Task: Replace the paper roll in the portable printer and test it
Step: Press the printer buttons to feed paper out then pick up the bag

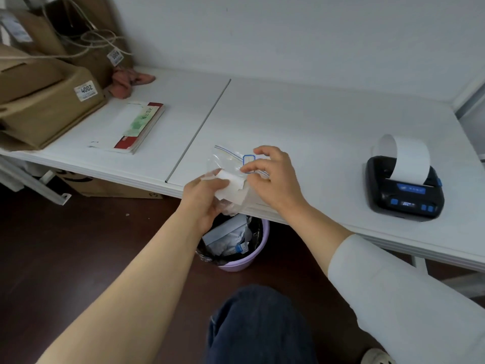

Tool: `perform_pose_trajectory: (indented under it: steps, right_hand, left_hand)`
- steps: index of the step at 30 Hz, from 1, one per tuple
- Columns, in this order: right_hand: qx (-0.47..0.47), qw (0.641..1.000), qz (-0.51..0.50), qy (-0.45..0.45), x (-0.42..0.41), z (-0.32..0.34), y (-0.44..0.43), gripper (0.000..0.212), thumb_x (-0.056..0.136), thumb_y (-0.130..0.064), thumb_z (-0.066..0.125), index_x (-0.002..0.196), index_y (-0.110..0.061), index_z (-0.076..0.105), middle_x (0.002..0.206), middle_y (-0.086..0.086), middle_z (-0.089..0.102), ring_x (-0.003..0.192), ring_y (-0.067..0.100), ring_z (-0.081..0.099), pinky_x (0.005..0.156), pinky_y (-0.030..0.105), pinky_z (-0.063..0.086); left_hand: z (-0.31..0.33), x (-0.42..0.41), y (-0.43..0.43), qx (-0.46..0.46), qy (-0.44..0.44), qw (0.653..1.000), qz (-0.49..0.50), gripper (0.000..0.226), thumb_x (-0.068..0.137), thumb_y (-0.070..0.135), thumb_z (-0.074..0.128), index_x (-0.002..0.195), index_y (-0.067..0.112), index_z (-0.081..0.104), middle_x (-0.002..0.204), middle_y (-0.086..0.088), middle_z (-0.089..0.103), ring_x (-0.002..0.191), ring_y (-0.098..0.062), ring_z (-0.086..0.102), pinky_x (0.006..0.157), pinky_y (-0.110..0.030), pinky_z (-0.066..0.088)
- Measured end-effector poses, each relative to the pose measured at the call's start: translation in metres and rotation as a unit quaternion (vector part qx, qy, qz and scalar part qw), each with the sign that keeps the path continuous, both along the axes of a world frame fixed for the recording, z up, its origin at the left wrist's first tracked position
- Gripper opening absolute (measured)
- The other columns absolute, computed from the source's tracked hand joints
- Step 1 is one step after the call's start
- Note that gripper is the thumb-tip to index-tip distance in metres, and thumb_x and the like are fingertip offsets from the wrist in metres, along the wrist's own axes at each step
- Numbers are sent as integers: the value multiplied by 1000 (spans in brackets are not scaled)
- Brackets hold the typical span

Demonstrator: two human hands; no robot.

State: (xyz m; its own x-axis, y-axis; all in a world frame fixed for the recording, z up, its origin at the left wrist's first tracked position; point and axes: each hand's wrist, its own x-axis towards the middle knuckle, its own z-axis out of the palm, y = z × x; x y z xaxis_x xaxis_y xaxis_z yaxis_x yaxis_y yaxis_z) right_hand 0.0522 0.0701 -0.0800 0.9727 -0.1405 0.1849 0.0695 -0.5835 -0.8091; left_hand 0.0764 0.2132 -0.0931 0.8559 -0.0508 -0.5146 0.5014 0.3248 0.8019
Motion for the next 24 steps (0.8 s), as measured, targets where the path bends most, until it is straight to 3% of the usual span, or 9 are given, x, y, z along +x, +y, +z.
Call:
perform_pose_trajectory:
  steps: [3,6,7,9,12,15,18,21,24]
  right_hand:
    - [127,983,-9,133,-2,8,12,62,78,-32,69,133,-19,44,131,0,42,120,15,47,100,28,41]
    - [74,966,30,248,-3,8,22,89,71,-41,75,143,-17,29,119,2,50,114,18,53,98,32,43]
    - [52,961,47,267,-4,7,25,82,71,-36,75,139,-13,36,115,3,54,112,19,55,96,32,44]
    - [8,954,91,285,-4,1,33,48,72,-23,74,113,-4,61,98,9,62,96,22,60,83,31,49]
    - [10,936,121,329,-7,-17,43,12,75,-10,66,80,-1,60,71,8,51,68,22,53,54,26,41]
    - [42,913,87,397,-7,-45,42,13,77,-6,62,88,0,63,71,13,57,58,26,57,43,24,42]
    - [55,898,32,435,-5,-75,36,4,78,-2,60,74,0,59,53,13,53,37,20,49,38,18,36]
    - [50,894,3,445,-2,-107,36,22,80,1,57,61,-7,48,53,6,44,40,20,44,32,16,35]
    - [69,899,-39,430,4,-135,42,6,83,-1,54,81,0,60,53,8,49,35,19,48,31,18,39]
  left_hand:
    - [-5,-6,21,-15,-5,999,-34,30,79,-6,57,105,8,63,98,-17,63,79,-30,62,49,-30,51]
    - [-7,-15,36,-44,17,996,-75,26,83,-4,52,101,12,61,93,-14,64,80,-29,61,43,-27,52]
    - [-8,-19,41,-48,27,995,-86,25,84,-3,50,99,13,61,90,-13,64,78,-28,61,42,-27,52]
    - [-17,-24,49,-21,46,993,-104,26,82,-4,52,100,11,63,90,-15,64,74,-28,63,46,-29,54]
    - [-36,-28,52,32,91,991,-97,31,81,-5,56,109,4,62,94,-18,65,75,-29,64,48,-30,56]
    - [-56,-28,51,67,147,983,-82,23,85,0,59,107,-1,61,88,-16,65,67,-27,65,41,-28,53]
    - [-78,-23,51,105,184,974,-79,18,82,10,67,96,1,61,78,-12,60,58,-24,61,49,-31,55]
    - [-96,-17,51,146,199,967,-66,11,85,14,64,83,7,55,75,-10,51,62,-22,52,54,-32,49]
    - [-111,-7,50,161,205,964,-53,13,87,16,60,91,5,54,75,-11,50,62,-21,50,53,-30,47]
